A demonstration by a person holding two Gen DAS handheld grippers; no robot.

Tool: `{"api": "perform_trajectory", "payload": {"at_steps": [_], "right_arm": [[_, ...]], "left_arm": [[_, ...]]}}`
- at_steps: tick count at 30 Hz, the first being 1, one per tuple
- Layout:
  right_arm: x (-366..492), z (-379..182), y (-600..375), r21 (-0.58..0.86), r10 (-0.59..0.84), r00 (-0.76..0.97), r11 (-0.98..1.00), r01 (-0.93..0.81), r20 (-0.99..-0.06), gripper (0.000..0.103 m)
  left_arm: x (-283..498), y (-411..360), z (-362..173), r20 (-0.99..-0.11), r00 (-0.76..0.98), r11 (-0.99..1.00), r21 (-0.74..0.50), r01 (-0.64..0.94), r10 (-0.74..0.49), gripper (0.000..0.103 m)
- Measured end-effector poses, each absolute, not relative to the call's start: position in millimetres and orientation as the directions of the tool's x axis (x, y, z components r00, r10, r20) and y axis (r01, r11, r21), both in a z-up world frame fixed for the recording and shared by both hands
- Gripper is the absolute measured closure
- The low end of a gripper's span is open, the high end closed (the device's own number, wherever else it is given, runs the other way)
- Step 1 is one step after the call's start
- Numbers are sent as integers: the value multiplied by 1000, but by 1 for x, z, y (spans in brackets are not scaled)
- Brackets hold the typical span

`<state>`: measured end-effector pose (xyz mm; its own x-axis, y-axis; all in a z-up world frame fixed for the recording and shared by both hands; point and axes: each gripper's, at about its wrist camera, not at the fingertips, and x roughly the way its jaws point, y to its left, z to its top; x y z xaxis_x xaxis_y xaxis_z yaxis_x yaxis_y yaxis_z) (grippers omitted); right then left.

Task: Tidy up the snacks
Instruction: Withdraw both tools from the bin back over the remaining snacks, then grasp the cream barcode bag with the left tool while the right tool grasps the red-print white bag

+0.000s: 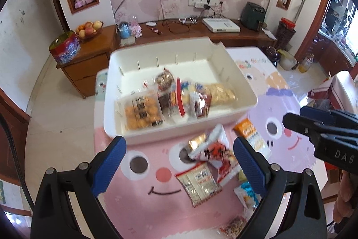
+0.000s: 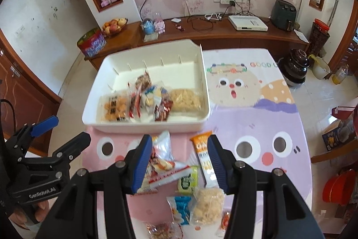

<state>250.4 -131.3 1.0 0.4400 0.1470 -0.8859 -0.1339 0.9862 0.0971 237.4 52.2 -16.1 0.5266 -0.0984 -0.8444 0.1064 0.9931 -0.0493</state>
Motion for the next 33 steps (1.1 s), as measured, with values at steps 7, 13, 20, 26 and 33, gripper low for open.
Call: {"api": "perform_trajectory", "payload": {"at_steps": [7, 13, 20, 26, 33], "right_arm": [[244, -39, -117, 92, 155, 368, 979, -184, -917, 51], [249, -82, -92, 86, 157, 285, 966, -246, -946, 51], [265, -124, -69, 59, 129, 212, 949, -310, -969, 51], [270, -150, -62, 40, 104, 155, 929, -368, -982, 51], [272, -154, -84, 86, 140, 141, 939, -333, -980, 68]], "left_arm": [[224, 53, -73, -897, 436, 996, -57, 61, -78, 7], [221, 65, -115, -925, 379, 999, -48, -14, -39, 7], [226, 80, -144, -946, 322, 994, -61, -94, -28, 7], [231, 78, -160, -956, 292, 994, -47, -97, -17, 7], [242, 65, -175, -965, 254, 993, -83, -86, -58, 7]]}}
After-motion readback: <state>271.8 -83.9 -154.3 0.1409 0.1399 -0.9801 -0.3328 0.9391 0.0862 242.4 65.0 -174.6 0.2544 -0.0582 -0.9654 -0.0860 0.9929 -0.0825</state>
